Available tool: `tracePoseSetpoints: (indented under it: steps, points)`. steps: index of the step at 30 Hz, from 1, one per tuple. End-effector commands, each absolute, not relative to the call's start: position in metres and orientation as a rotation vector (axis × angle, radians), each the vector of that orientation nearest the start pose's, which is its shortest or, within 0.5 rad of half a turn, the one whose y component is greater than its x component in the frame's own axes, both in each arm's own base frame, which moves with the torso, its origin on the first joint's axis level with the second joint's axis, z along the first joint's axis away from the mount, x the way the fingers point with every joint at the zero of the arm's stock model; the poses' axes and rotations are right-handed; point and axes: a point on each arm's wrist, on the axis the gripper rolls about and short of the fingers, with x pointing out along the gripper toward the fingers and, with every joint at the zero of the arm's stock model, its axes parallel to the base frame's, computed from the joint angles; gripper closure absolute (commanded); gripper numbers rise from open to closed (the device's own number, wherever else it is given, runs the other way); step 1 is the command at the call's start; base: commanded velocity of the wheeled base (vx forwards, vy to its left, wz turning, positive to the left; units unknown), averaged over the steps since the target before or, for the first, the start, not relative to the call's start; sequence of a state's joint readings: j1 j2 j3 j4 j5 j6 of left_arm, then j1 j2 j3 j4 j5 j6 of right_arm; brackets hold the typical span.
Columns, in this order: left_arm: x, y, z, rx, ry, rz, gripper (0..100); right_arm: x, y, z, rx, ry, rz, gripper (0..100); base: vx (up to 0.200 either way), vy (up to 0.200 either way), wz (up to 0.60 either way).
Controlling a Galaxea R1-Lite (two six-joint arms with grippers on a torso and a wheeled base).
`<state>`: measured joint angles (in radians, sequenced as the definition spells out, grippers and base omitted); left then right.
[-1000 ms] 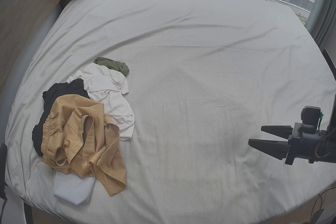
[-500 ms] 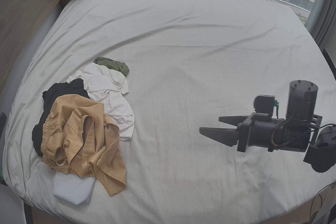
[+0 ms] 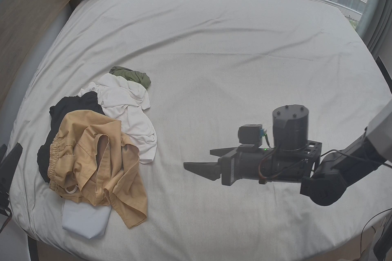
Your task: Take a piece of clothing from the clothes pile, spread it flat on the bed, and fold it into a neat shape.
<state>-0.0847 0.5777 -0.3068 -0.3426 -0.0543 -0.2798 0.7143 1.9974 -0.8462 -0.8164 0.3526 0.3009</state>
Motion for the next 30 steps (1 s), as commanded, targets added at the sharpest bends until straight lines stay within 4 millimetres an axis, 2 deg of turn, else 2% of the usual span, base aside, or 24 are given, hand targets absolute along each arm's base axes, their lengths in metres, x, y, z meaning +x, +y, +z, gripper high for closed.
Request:
tracePoseSetpoints:
  steps: [1, 5, 13, 30]
  points:
    - [0.043, -0.005, 0.193, -0.281, -0.025, -0.143, 0, 0.271, 0.261, 0.082, 0.19, 0.57, 1.013, 0, 0.0, 0.0, 0.0]
    - [0.044, -0.005, 0.192, -0.279, -0.014, -0.145, 0, 0.273, 0.272, 0.066, 0.194, 0.583, 1.025, 0, 0.0, 0.0, 0.0]
    - [0.047, -0.005, 0.192, -0.279, -0.001, -0.14, 0, 0.277, 0.301, 0.045, 0.204, 0.614, 1.059, 0, 0.0, 0.0, 0.0]
    - [0.05, -0.006, 0.189, -0.277, 0.017, -0.141, 0, 0.286, 0.349, 0.021, 0.181, 0.662, 1.099, 0, 0.0, 0.0, 0.0]
